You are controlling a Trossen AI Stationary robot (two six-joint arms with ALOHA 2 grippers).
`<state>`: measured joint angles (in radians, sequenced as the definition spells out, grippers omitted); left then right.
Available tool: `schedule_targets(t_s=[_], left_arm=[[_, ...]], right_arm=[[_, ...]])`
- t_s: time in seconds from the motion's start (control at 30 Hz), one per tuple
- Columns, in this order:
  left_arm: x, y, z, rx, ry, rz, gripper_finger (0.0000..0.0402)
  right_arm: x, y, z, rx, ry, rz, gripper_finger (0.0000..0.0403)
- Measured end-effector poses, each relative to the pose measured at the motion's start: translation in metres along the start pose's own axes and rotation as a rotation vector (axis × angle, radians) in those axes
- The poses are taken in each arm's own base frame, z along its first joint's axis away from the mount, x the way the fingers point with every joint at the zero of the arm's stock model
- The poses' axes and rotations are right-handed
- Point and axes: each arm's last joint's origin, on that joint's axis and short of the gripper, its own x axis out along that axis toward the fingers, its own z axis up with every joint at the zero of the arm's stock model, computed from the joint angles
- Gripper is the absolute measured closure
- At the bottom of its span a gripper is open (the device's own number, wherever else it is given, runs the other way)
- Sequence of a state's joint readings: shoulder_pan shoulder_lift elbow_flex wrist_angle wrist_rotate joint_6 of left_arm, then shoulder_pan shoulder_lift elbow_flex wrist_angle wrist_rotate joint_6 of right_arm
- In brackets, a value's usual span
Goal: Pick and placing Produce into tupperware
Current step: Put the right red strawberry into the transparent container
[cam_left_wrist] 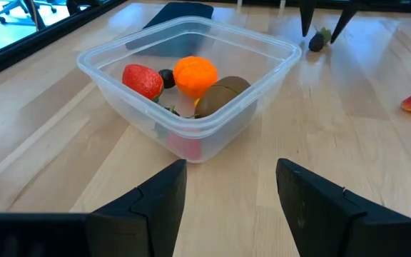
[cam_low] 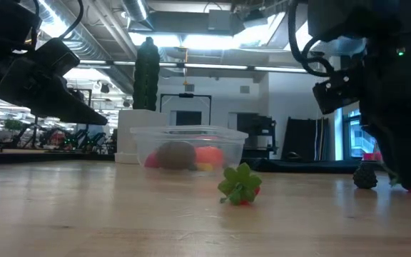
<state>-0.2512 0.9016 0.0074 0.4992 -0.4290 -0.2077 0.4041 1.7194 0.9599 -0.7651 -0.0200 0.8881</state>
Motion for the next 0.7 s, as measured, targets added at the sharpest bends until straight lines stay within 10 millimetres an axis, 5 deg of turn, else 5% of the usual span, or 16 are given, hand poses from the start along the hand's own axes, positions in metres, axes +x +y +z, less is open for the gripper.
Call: schedule_targets(t_s=[0.43, 0.7], left_arm=[[0.0, 0.0, -0.0002, 0.001, 0.002, 0.0, 0.0193], [0.0, 0.0, -0.0003, 0.001, 0.002, 0.0, 0.0193]], right_arm=[[0.0034, -0.0001, 0.0001, 0.007, 0.01, -0.012, 0.017], [0.0036, -0.0001, 0.0, 0.007, 0.014, -0.01, 0.0232]])
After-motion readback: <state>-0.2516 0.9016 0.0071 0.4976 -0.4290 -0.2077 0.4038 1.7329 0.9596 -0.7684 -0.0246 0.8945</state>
